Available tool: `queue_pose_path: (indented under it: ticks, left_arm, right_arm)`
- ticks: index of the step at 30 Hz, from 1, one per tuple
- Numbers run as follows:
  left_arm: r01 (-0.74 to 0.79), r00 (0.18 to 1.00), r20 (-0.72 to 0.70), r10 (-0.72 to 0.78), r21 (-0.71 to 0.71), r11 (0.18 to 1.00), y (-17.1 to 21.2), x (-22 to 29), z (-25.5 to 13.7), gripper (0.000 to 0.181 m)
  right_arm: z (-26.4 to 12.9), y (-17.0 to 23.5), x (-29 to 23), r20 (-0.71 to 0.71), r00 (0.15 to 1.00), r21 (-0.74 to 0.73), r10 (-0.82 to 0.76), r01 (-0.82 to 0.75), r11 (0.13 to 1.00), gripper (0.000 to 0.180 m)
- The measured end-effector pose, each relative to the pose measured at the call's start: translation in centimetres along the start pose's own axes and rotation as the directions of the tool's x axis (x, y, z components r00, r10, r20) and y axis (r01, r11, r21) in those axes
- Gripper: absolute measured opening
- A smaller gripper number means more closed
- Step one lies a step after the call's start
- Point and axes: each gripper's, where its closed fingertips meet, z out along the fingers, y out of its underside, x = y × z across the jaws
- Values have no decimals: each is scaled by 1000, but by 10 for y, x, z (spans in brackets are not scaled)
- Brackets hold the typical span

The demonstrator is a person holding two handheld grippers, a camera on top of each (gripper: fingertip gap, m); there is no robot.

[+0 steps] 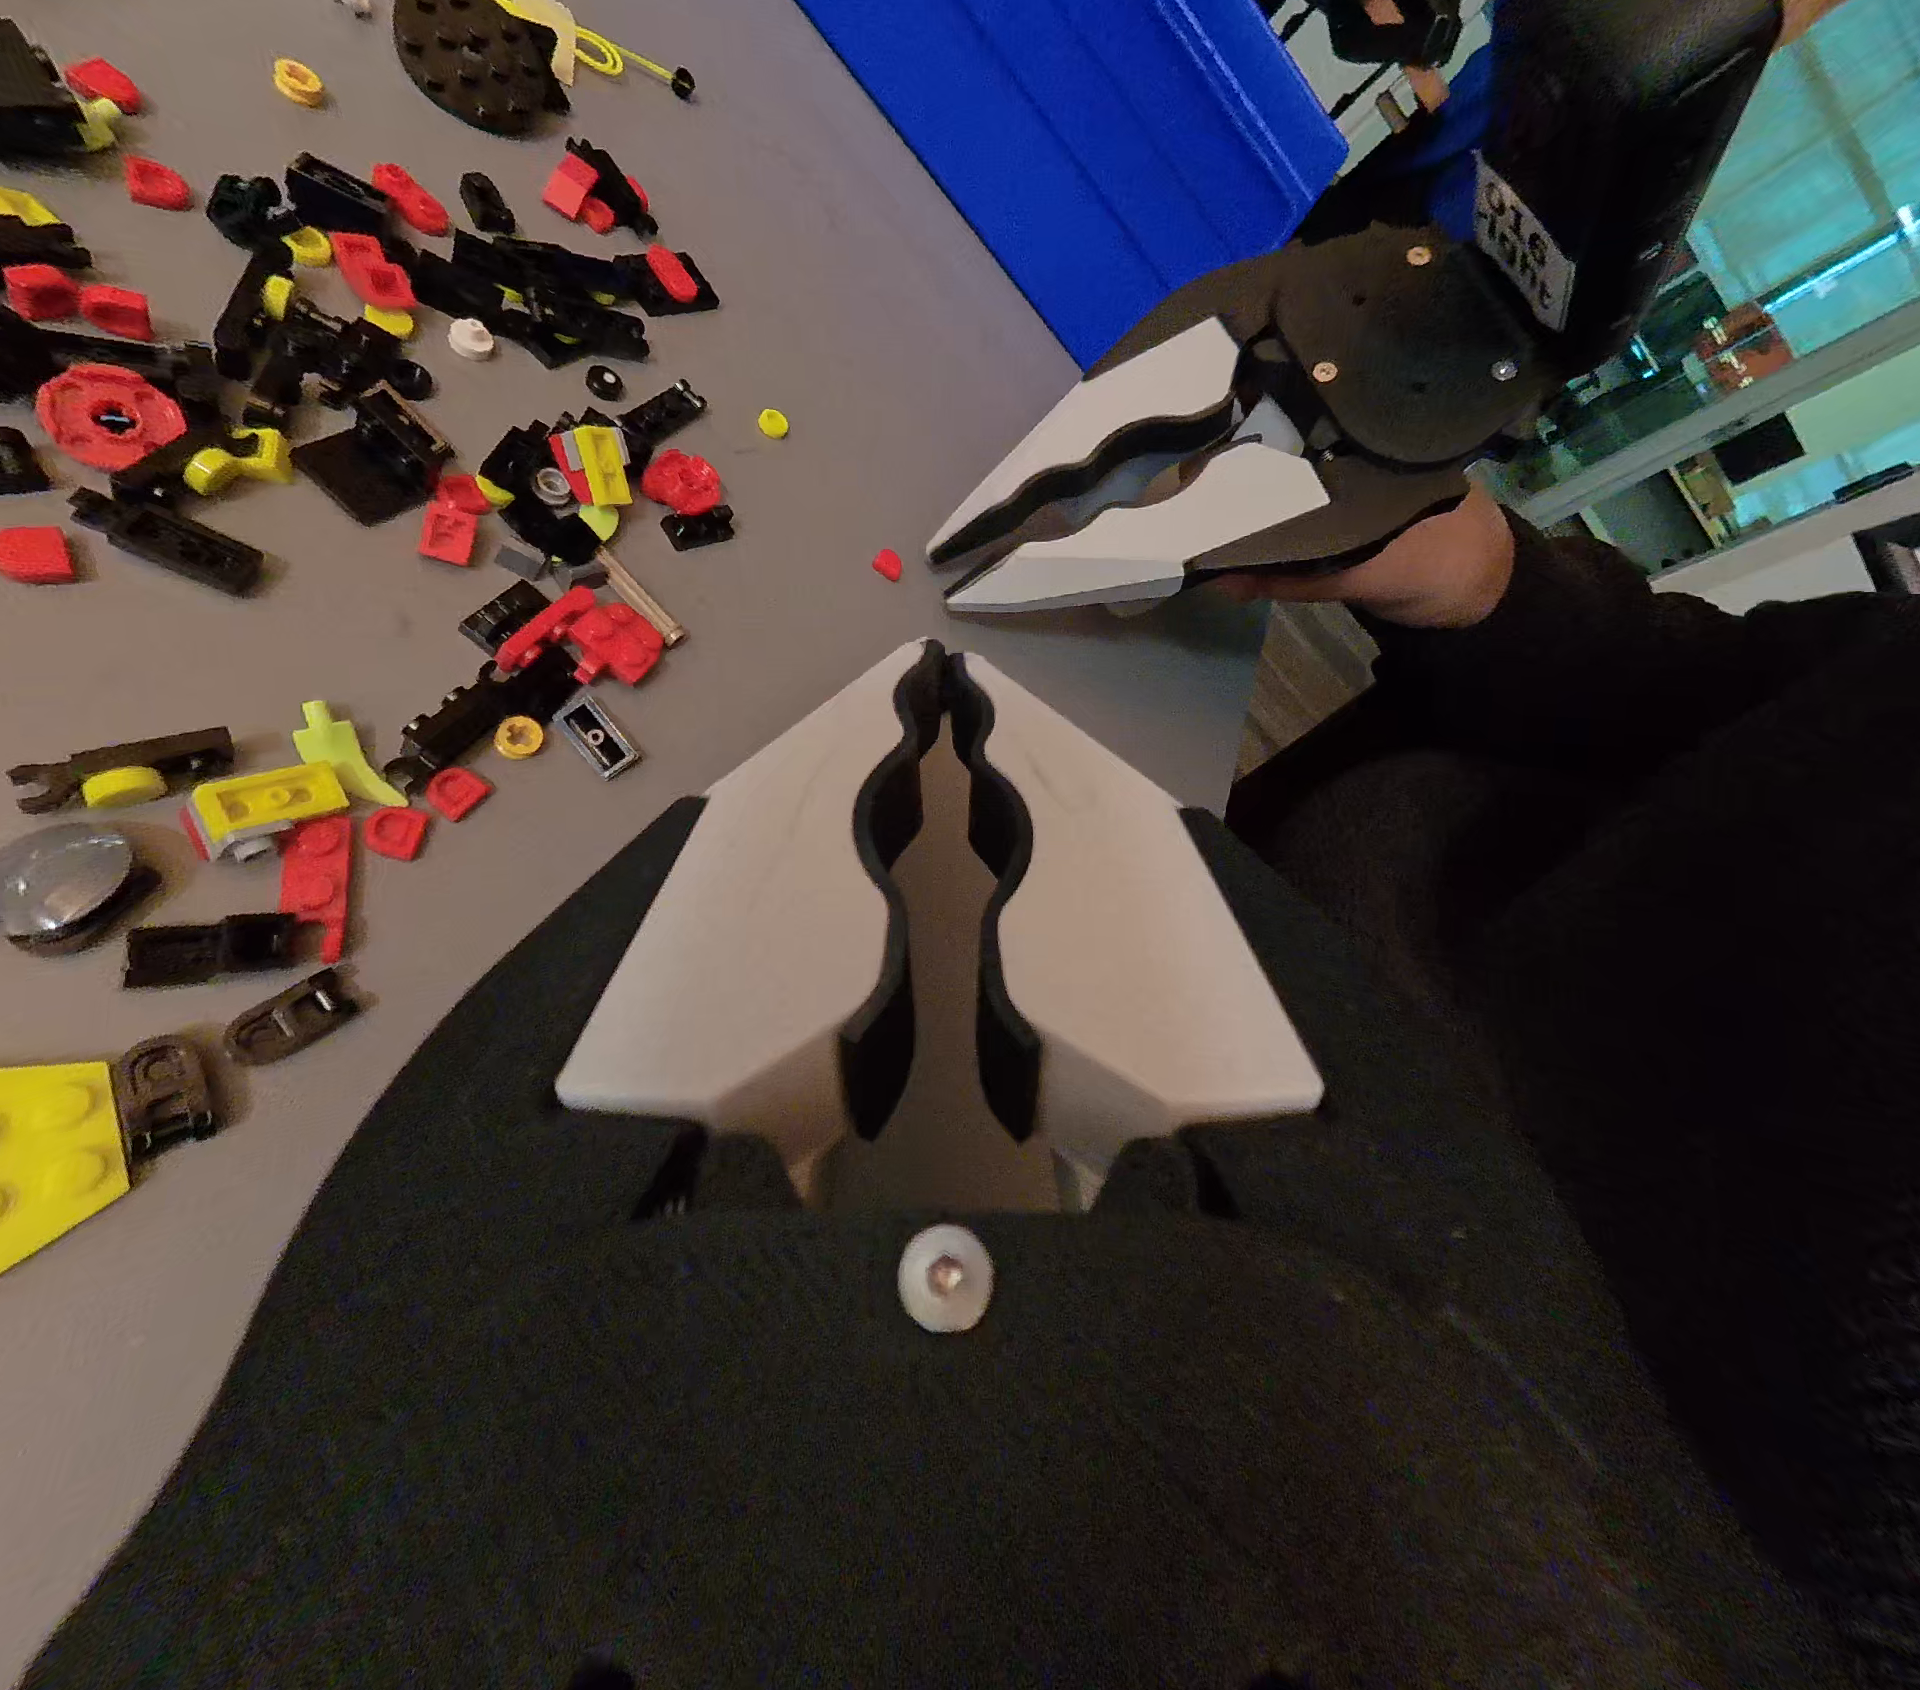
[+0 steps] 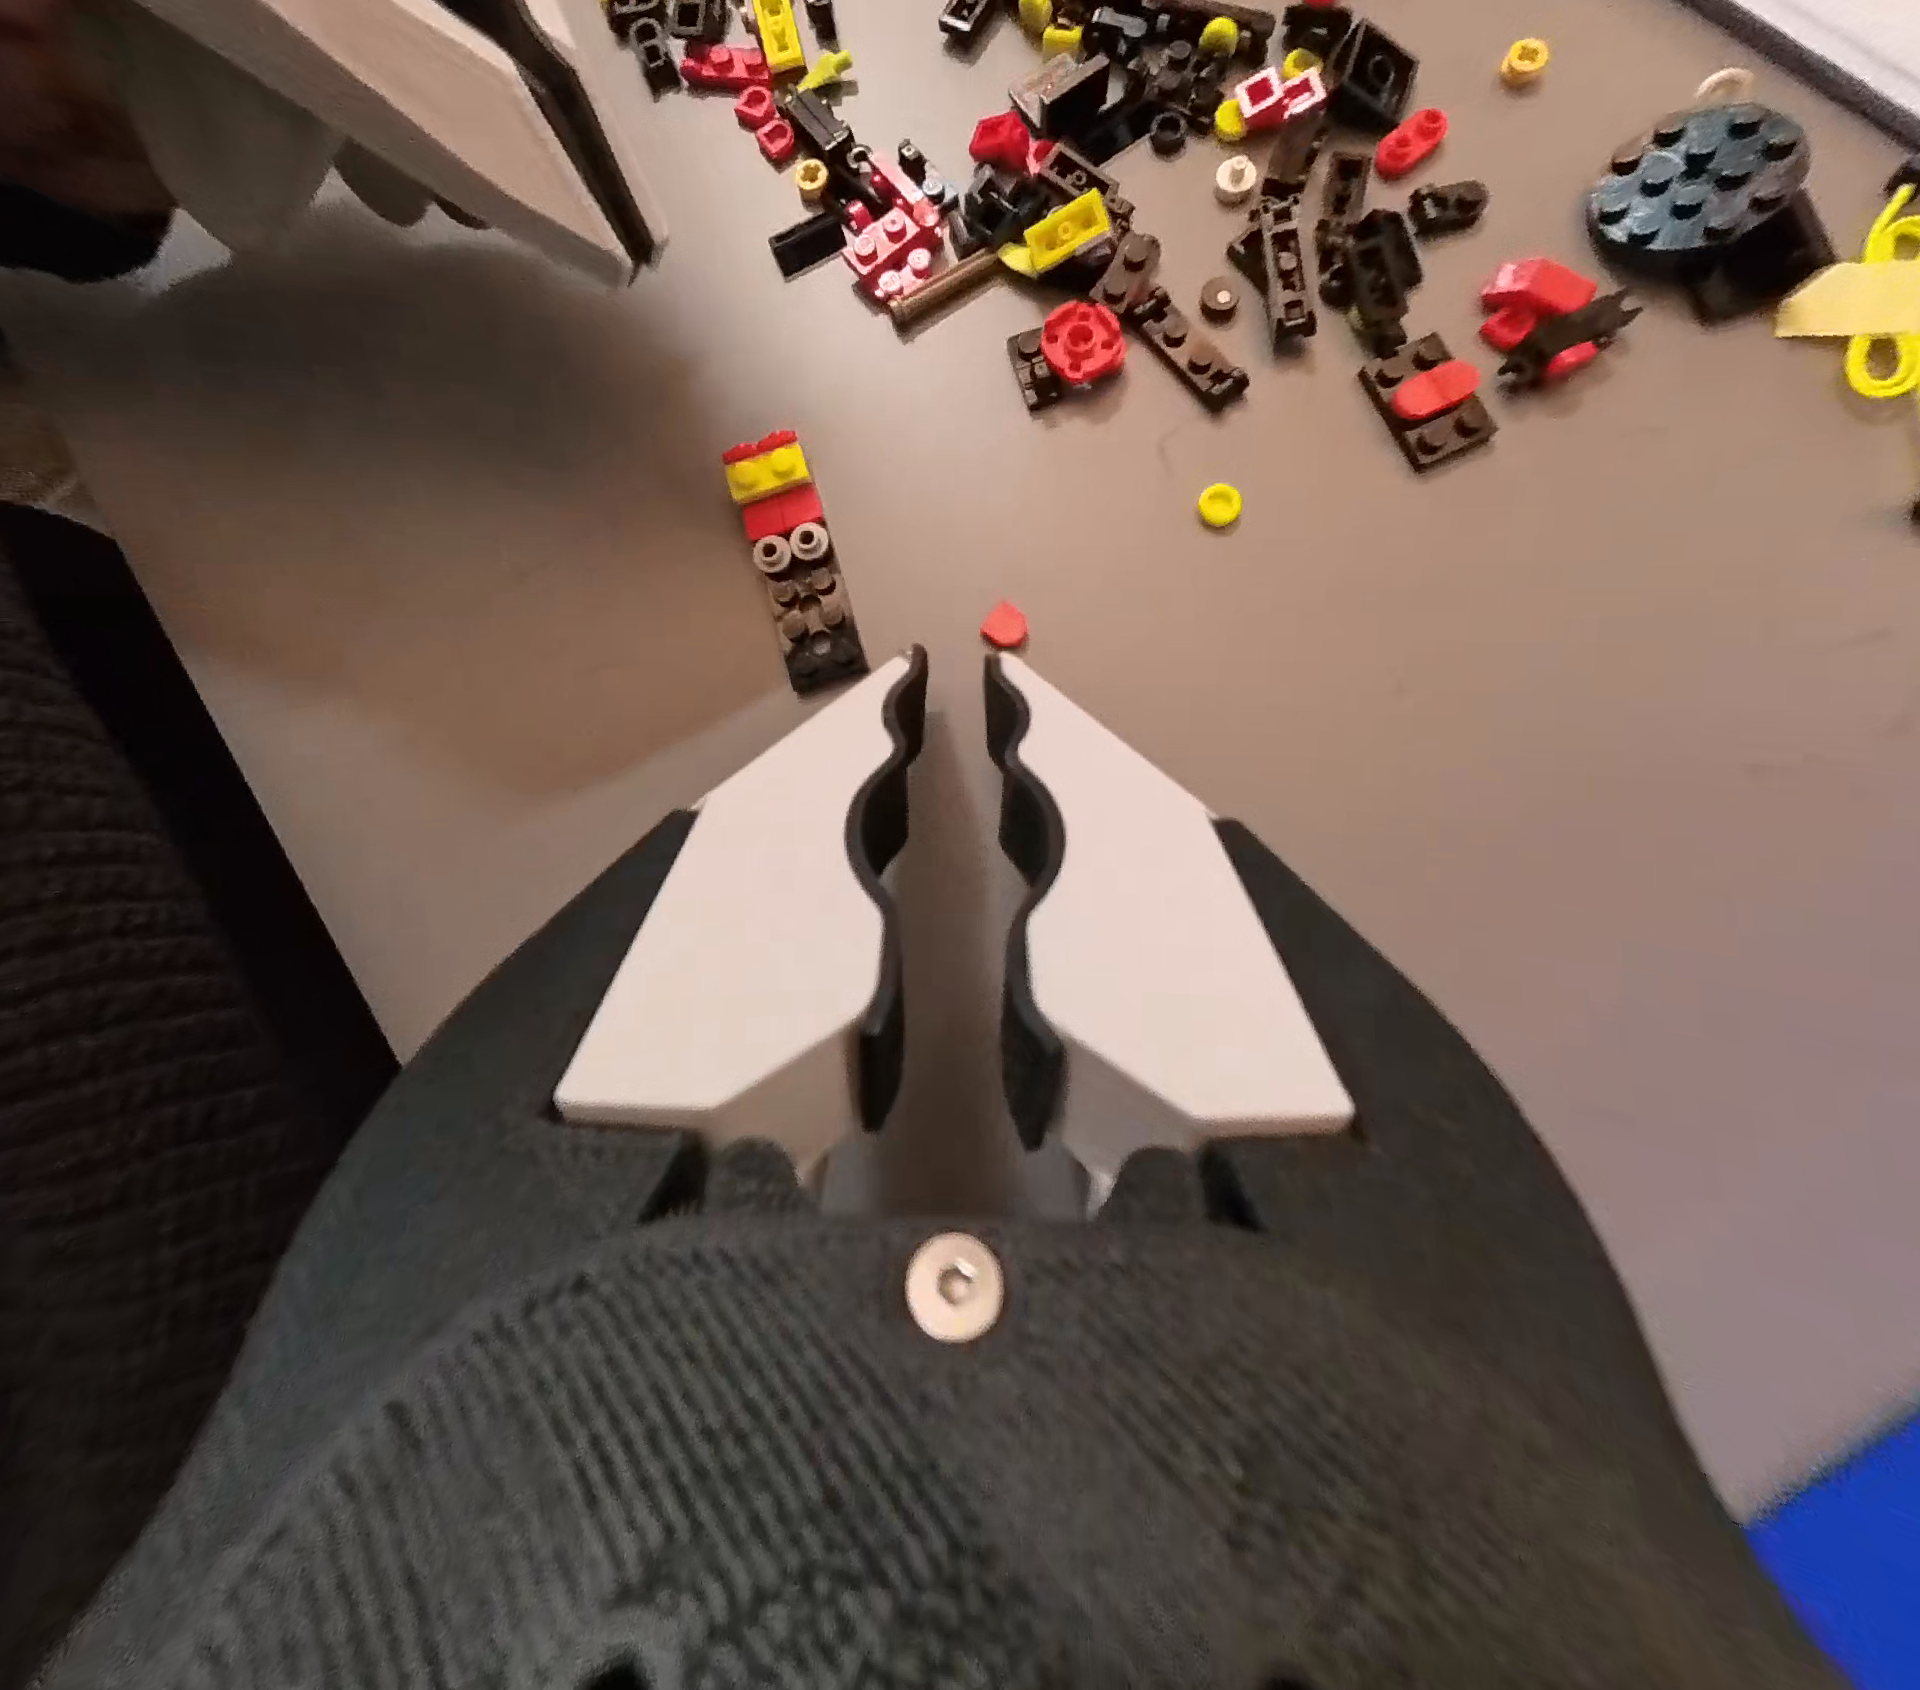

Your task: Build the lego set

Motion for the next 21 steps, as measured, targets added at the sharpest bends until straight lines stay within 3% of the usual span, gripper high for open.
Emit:
queue_pose_path:
  ticks: [7,16,21]
  left_arm:
    - [8,1000,-3,-8,2,1000,-1,-1,1,0]
    - [32,999,-19,-32,11,999,-3,-1,0,0]
    - [41,999,-26,-41,11,999,-3,-1,0,0]
  right_arm:
    - [7,-1,3,16,1000,5,23,-24,1000,16]
    - [13,-7,8,-4,1000,19,-5,6,1000,6]
    - [12,-7,7,-21,998,11,-65,65,998,14]
